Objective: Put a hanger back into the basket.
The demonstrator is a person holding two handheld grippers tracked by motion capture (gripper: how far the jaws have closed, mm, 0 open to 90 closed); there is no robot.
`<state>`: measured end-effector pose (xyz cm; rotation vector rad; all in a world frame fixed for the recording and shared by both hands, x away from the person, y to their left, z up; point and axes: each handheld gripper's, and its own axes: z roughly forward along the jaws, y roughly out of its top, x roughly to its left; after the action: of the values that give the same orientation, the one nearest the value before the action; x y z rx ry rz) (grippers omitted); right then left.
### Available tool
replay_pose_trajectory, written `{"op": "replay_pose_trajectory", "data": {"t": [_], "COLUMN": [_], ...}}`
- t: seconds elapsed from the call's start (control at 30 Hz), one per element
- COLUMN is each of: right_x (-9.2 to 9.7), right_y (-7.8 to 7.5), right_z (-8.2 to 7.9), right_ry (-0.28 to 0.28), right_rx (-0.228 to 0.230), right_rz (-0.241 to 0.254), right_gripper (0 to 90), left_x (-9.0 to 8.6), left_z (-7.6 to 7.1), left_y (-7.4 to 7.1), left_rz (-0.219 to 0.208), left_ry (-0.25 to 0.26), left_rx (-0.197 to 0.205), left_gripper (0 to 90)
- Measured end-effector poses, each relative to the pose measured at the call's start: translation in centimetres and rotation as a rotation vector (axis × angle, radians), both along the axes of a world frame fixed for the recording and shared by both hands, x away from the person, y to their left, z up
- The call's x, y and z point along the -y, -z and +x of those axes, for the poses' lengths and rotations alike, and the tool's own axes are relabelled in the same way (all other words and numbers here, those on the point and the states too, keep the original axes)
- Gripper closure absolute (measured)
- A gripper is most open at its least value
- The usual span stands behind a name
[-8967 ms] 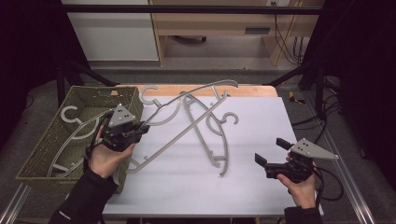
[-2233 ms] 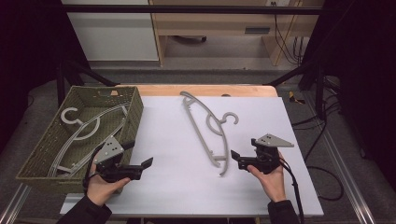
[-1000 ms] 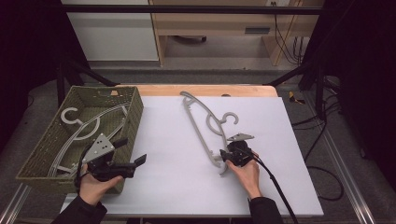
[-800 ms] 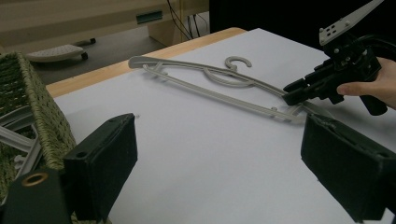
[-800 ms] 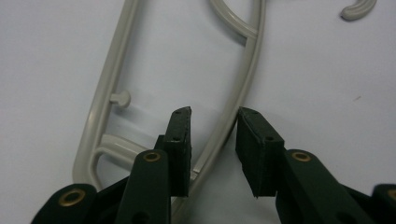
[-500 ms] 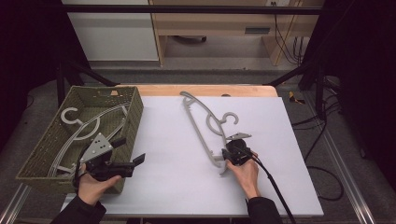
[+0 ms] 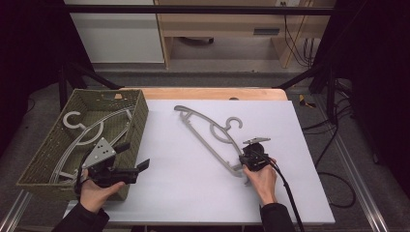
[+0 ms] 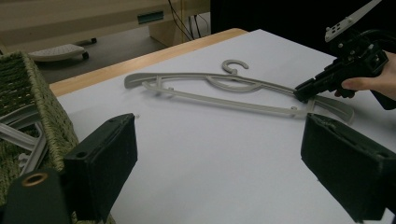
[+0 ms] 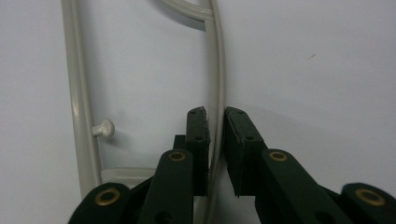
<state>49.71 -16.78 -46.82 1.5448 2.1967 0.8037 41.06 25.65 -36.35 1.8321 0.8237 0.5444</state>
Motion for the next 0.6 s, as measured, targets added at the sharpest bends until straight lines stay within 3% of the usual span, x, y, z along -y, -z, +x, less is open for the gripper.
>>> {"op": "replay_pose_trajectory", "data": {"t": [0.13,0.2,0.33,0.5,0.6], "right_x": [0.6,0.9,1.2,1.3,1.2], "right_y": [0.0,-0.1,-0.2,-0.3,-0.4], "right_z": [-0.1,-0.5,-1.1,-1.4,-1.3], "right_ry": [-0.027,-0.095,-0.141,-0.152,-0.161], "right_rx": [-0.007,-0.015,-0.029,-0.039,-0.061], "right_rz": [0.003,0.01,0.015,0.002,0.017], "right_gripper": [82.4,82.4,82.4,81.8,74.8], "left_x": [0.0,0.0,0.0,0.1,0.1], "left_z": [0.0,0.0,-0.1,-0.1,-0.1], "left_y": [0.0,0.0,-0.1,0.0,0.0], "left_rz": [0.0,0.0,-0.002,0.003,0.005], "left_ry": [0.001,0.002,0.004,0.006,0.009], "left_rx": [0.0,-0.001,-0.001,-0.002,-0.004], "left_gripper": [10.7,10.7,10.7,10.7,10.7]}}
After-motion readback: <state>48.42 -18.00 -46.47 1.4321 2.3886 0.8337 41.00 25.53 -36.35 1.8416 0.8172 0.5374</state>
